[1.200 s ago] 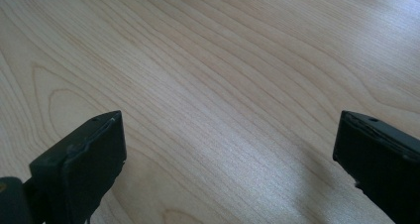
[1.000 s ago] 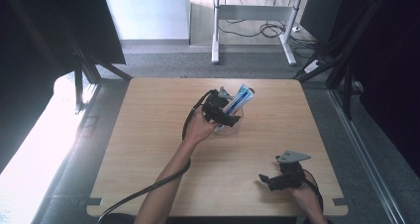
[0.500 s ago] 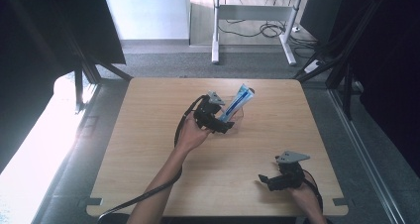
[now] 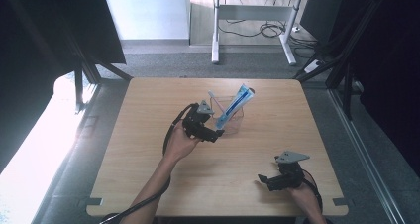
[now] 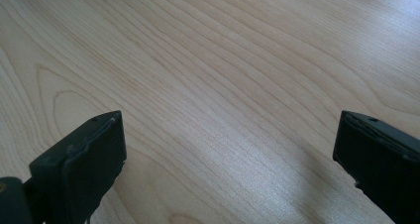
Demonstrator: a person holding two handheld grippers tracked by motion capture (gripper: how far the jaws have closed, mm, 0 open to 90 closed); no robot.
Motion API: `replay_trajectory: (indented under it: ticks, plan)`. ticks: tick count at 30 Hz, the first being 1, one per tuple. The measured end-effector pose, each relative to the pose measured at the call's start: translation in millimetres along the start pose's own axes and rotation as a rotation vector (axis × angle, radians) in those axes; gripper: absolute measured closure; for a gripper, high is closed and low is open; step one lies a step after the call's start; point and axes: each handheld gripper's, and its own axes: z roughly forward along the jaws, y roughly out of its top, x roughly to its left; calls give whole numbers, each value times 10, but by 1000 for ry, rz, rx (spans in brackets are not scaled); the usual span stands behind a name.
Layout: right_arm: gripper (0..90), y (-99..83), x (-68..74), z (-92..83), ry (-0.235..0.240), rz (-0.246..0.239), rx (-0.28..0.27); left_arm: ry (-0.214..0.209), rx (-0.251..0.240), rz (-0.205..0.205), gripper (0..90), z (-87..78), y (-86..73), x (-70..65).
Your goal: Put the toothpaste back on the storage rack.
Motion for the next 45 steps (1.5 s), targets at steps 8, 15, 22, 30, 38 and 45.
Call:
replay_trajectory:
  ticks: [8,15,22,30,38,45]
  plan:
    - [0,-2,9,6,0,2,1,0,3,-14,128,-128,-199,-5]
    - [0,-3,21,21,0,-3,8,-5,6,-21,128,-211,-417,-42]
    - [0,-2,29,31,0,-7,8,-1,8,-32,128,-261,-658,-101]
    - [0,1,40,36,0,-11,13,1,28,-38,128,-246,-920,-184]
    - [0,4,60,49,0,-14,19,2,61,-44,128,-193,-1141,-247]
    - [0,9,70,52,1,-22,21,18,110,-37,128,-125,-1249,-276]
